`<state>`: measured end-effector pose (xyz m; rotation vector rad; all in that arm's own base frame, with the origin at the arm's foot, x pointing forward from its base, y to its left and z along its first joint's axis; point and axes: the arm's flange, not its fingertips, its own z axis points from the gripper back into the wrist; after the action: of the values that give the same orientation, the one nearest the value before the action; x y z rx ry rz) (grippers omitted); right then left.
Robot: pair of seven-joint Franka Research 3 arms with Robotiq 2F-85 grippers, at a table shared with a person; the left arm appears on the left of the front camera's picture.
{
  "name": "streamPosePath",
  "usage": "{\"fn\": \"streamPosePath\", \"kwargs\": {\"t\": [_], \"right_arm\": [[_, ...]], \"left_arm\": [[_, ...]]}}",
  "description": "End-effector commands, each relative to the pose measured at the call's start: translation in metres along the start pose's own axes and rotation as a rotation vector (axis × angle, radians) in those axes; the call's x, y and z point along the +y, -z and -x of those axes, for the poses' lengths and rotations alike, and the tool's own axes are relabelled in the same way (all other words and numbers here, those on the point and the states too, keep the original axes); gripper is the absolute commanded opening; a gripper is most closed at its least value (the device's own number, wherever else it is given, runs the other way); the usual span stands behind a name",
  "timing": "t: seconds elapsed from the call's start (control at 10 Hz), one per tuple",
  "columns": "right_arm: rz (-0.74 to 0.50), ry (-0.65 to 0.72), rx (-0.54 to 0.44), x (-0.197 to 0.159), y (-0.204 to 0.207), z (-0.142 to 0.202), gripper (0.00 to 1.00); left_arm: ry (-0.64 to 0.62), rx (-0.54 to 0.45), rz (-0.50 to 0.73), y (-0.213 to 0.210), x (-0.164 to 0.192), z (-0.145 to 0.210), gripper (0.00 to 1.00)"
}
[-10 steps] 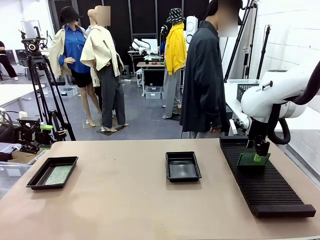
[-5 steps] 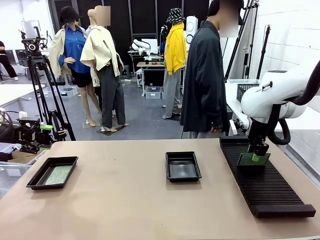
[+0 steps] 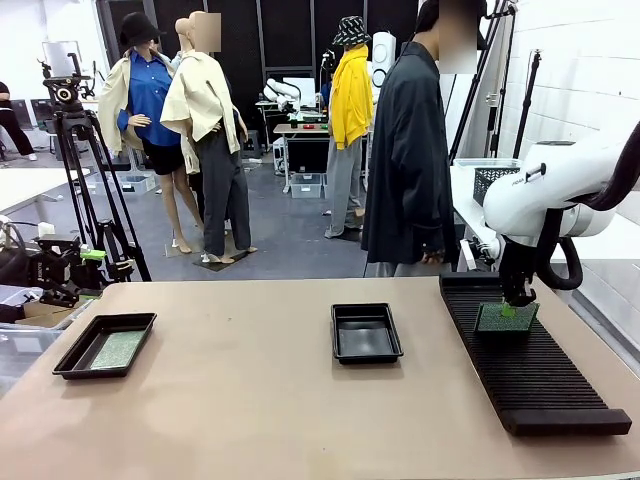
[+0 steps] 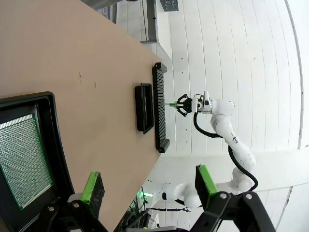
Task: Inspect and transfer BCBs to ESD trays.
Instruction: Pick up the Blank PCB from the PCB Rack and place it in the right ESD tray.
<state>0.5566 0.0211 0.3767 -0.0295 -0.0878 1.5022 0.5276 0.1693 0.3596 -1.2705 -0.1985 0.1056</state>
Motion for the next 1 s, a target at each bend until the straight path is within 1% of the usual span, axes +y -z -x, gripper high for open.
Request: {"fn": "streamPosePath", "kwargs": {"t": [0.0,0.5,0.6,0.7,0.9], "right_arm": [[-0.027,0.002,0.042,0.000,0.005,0.001,0.00],[-0.034,-0.015,0.040,0.000,0.004,0.002,0.00],[-0.042,-0.017,0.039,-0.001,0.000,0.002,0.00],[-0.073,-0.050,0.014,-0.003,-0.012,0.003,0.00],[-0.062,-0.053,0.019,-0.003,-0.028,0.006,0.00]], "left_arm": [[-0.002,-0.001,-0.019,0.000,-0.003,0.001,1.00],[-0.002,-0.001,-0.019,0.000,-0.003,0.001,1.00],[-0.002,-0.001,-0.019,0.000,-0.003,0.001,1.00],[-0.002,-0.001,-0.019,0.000,-0.003,0.001,1.00],[-0.002,-0.001,-0.019,0.000,-0.003,0.001,1.00]]}}
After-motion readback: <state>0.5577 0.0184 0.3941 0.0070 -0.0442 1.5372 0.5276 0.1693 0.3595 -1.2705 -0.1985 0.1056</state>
